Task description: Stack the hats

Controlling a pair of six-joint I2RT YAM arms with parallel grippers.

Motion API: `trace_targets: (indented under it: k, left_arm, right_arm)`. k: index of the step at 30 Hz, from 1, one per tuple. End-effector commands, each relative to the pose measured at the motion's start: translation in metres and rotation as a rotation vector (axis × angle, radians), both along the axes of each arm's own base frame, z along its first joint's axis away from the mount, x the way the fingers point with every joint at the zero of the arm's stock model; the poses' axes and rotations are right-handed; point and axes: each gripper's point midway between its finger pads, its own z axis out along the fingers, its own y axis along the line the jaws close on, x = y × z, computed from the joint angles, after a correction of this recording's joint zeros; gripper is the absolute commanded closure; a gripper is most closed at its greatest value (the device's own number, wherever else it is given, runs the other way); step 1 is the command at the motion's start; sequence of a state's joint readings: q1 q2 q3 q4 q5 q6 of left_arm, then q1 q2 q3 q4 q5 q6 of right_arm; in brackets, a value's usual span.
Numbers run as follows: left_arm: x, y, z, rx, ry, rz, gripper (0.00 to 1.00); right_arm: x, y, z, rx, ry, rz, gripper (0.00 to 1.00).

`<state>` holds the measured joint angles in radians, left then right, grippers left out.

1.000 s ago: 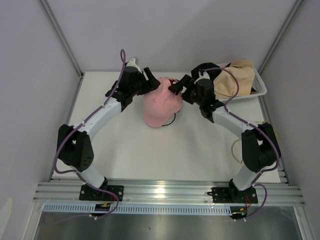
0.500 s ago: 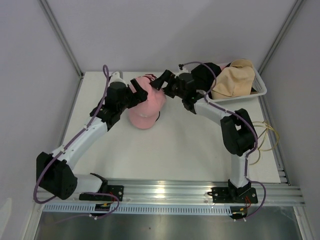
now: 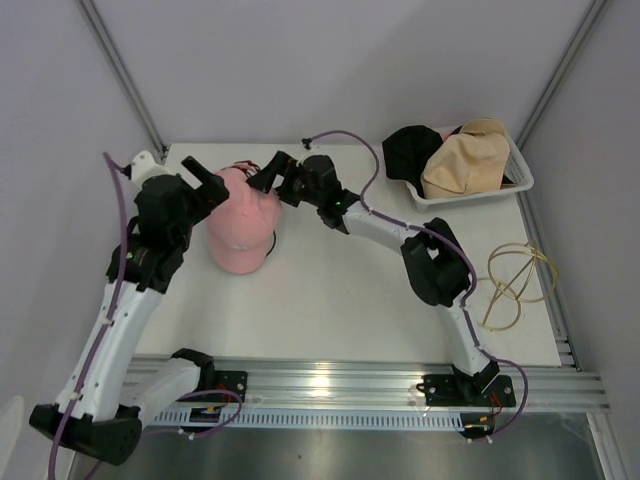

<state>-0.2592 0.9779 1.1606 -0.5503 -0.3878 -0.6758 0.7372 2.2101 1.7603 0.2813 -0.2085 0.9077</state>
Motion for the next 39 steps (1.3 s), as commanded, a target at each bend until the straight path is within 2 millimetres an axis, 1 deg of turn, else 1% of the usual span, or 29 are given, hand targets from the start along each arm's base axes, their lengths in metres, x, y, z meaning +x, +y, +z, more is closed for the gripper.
trace_targets:
  k: [1, 3, 4, 7, 11, 12, 13, 14, 15, 16, 17, 18, 19, 21, 22, 23, 25, 26, 27, 28, 29, 32, 33, 34, 35, 36, 37, 38, 39]
  left_arm:
    - [-0.033, 0.024, 0.028, 0.081, -0.024, 0.037, 0.01]
    - [-0.041, 0.025, 0.024, 0.096, -0.022, 0.027, 0.01]
    - [-0.046, 0.028, 0.022, 0.099, -0.032, 0.029, 0.0]
    - [-0.052, 0.034, 0.017, 0.122, -0.025, 0.04, 0.0]
    - [-0.058, 0.037, 0.022, 0.13, -0.047, 0.033, 0.0]
    - [-0.058, 0.036, 0.021, 0.131, -0.049, 0.027, 0.01]
    - [-0.059, 0.035, 0.021, 0.129, -0.051, 0.015, 0.0]
    - [-0.059, 0.034, 0.022, 0.129, -0.054, 0.009, 0.01]
    - [-0.059, 0.033, 0.023, 0.128, -0.058, 0.003, 0.01]
    - [-0.06, 0.031, 0.024, 0.124, -0.061, -0.01, 0.0]
    - [-0.06, 0.03, 0.025, 0.119, -0.064, -0.013, 0.0]
    - [-0.06, 0.029, 0.028, 0.116, -0.077, -0.02, 0.01]
    - [-0.06, 0.025, 0.03, 0.108, -0.085, -0.04, 0.0]
    - [-0.058, 0.021, 0.032, 0.101, -0.096, -0.057, 0.01]
    - [-0.057, 0.019, 0.034, 0.1, -0.098, -0.068, 0.01]
    - [-0.056, 0.016, 0.035, 0.101, -0.101, -0.088, 0.0]
    - [-0.053, 0.014, 0.036, 0.108, -0.097, -0.101, 0.0]
    - [-0.053, 0.013, 0.041, 0.116, -0.103, -0.113, 0.0]
    - [-0.052, 0.011, 0.044, 0.116, -0.109, -0.124, 0.01]
    - [-0.052, 0.009, 0.047, 0.115, -0.115, -0.136, 0.0]
    - [-0.053, 0.006, 0.051, 0.11, -0.118, -0.152, 0.01]
    - [-0.056, -0.018, 0.066, 0.081, -0.159, -0.286, 0.01]
    - [-0.061, -0.037, 0.076, 0.06, -0.189, -0.395, 0.01]
    - [-0.063, -0.049, 0.078, 0.058, -0.197, -0.473, 0.0]
    - [-0.061, -0.063, 0.081, 0.049, -0.218, -0.545, 0.01]
    - [-0.068, -0.087, 0.082, 0.026, -0.231, -0.674, 0.01]
    - [-0.07, -0.1, 0.081, 0.033, -0.237, -0.739, 0.01]
    - [-0.063, -0.114, 0.077, 0.041, -0.233, -0.793, 0.01]
    - [-0.07, -0.138, 0.077, 0.05, -0.233, -0.88, 0.01]
  right_arm:
    - [-0.025, 0.029, -0.036, -0.054, 0.127, -0.016, 0.0]
    - [-0.031, 0.038, -0.039, -0.021, 0.177, -0.069, 0.01]
    - [-0.044, 0.049, -0.038, -0.009, 0.19, -0.063, 0.01]
    - [-0.058, 0.068, -0.032, 0.044, 0.204, -0.09, 0.01]
    - [-0.065, 0.09, -0.021, 0.066, 0.177, -0.056, 0.0]
    - [-0.062, 0.097, -0.001, 0.075, 0.147, -0.038, 0.01]
    - [-0.062, 0.105, -0.014, 0.047, 0.152, -0.006, 0.0]
    - [-0.065, 0.111, -0.011, 0.035, 0.136, 0.038, 0.0]
    - [-0.062, 0.115, 0.017, 0.035, 0.102, 0.062, 0.0]
    - [-0.057, 0.117, -0.006, -0.046, 0.094, 0.077, 0.0]
    - [-0.054, 0.115, -0.002, -0.072, 0.076, 0.087, 0.01]
    - [-0.051, 0.107, -0.006, -0.129, 0.087, 0.081, 0.01]
    - [-0.046, 0.099, 0.01, -0.143, 0.045, 0.079, 0.01]
    - [-0.036, 0.077, 0.016, -0.182, 0.032, 0.034, 0.01]
    - [-0.03, 0.057, -0.01, -0.243, 0.066, 0.006, 0.01]
    - [-0.028, 0.039, 0.023, -0.233, 0.014, -0.025, 0.01]
    - [-0.016, 0.008, 0.034, -0.256, -0.004, -0.068, 0.01]
    - [-0.017, -0.004, 0.028, -0.297, -0.017, -0.056, 0.01]
    - [-0.021, -0.018, 0.055, -0.289, -0.051, -0.05, 0.01]
    - [-0.014, -0.033, 0.067, -0.29, -0.072, -0.05, 0.01]
    - [-0.019, -0.037, 0.084, -0.273, -0.103, -0.004, 0.01]
    - [-0.026, -0.079, 0.14, -0.325, -0.2, -0.009, 0.01]
    - [-0.034, -0.098, 0.171, -0.348, -0.283, -0.032, 0.01]
    - [-0.028, -0.122, 0.184, -0.385, -0.308, -0.102, 0.01]
    - [-0.032, -0.143, 0.187, -0.43, -0.301, -0.133, 0.01]
    - [-0.045, -0.172, 0.22, -0.433, -0.364, -0.176, 0.01]
    - [-0.045, -0.199, 0.228, -0.467, -0.369, -0.256, 0.0]
    - [-0.043, -0.235, 0.231, -0.501, -0.351, -0.335, 0.01]
    - [-0.046, -0.261, 0.218, -0.549, -0.312, -0.388, 0.01]
